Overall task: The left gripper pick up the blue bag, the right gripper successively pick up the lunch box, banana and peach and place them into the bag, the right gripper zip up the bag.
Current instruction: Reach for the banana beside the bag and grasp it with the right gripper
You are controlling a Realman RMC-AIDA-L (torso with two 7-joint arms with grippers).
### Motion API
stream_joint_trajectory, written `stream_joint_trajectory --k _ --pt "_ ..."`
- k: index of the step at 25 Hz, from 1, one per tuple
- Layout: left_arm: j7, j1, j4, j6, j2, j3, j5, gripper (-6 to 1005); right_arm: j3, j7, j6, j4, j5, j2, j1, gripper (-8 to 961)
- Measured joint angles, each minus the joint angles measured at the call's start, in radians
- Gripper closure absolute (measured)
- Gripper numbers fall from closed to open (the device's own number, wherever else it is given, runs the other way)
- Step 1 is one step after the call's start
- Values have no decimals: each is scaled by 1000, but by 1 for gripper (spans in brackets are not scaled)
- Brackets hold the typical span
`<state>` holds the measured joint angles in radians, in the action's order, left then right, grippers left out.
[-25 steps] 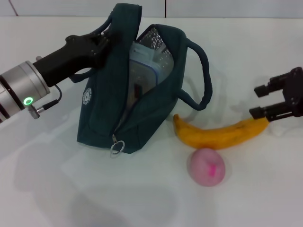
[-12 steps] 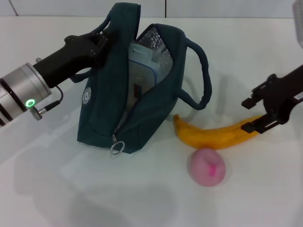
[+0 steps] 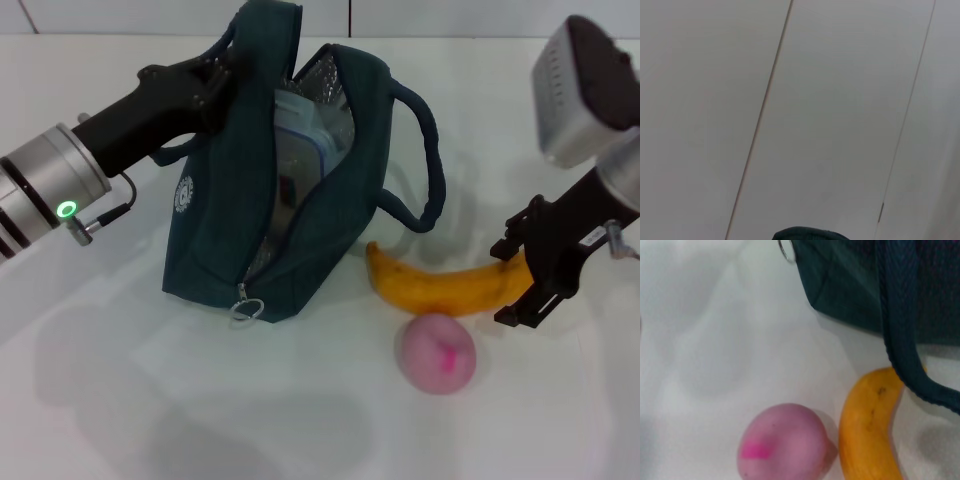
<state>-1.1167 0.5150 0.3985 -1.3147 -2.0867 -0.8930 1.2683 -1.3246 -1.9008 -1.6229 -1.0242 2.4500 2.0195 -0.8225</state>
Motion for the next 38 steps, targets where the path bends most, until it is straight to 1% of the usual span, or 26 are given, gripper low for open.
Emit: stream_joint_trajectory --k 1,4,8,17,30,38 --pt "0 2 0 0 0 0 0 962 -30 -18 23 10 1 0 -6 100" --pt "0 3 0 -2 0 -2 -1 962 -79 -49 75 27 4 0 -16 99" --pt "0 2 0 -3 1 -6 1 962 -109 -61 118 30 6 2 -20 97" --pt "0 2 0 -3 1 -7 4 962 -173 -71 133 41 -3 4 -26 106" --pt "23 5 -12 -3 -1 -8 1 962 -192 -84 162 94 -5 7 -53 112" --pt "25 3 -16 -3 -1 -7 0 962 -180 -87 168 95 -20 5 -42 162"
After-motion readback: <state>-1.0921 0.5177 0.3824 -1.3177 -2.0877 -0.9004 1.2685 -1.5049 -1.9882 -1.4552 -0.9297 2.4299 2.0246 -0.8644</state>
